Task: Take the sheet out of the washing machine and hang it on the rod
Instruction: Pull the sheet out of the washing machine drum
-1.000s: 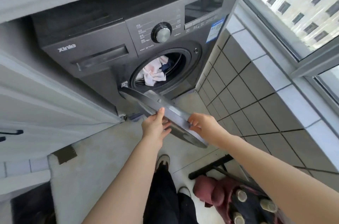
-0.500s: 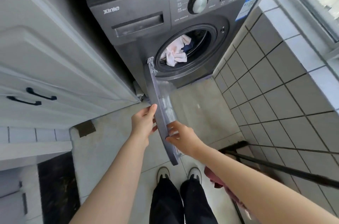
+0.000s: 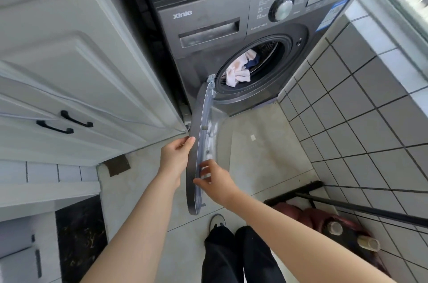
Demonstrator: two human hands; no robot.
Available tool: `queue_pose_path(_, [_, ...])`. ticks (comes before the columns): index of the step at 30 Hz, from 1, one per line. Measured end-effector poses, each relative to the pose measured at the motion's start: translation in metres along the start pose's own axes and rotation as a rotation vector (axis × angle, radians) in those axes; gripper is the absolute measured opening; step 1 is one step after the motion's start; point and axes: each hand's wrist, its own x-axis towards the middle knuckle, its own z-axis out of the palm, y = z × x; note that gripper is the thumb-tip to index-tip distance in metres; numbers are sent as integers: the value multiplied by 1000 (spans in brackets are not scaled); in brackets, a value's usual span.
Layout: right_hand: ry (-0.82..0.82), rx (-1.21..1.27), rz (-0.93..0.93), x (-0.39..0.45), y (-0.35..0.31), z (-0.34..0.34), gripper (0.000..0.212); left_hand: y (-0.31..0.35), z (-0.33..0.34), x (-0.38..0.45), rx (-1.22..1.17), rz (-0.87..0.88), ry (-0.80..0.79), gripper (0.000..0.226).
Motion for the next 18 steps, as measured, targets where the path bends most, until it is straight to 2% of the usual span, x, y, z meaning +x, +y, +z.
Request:
queue_pose_path(4, [-6,-63,2,2,7,-28,44,-6,-3,1,-16,14,54,22])
queue_pose_path(6, [12,-97,15,4,15,-49,43,0,2,-2,11,10,97,26])
queue_pose_path(8, [31,-127,41,7,24,-73,42,14,10,-7,161,124,225,35])
queue_pose_path(11, [65,-153,75,14,40,-112,39,43,34,-23,359,431,371,39])
queue_pose_path(14, [85,-185,92,28,57,-153,38,65,72,-21,419,569,356,39])
queue_pose_path(18, [83,-230,122,57,83,-206,42,70,134,-3,439,529,282,36])
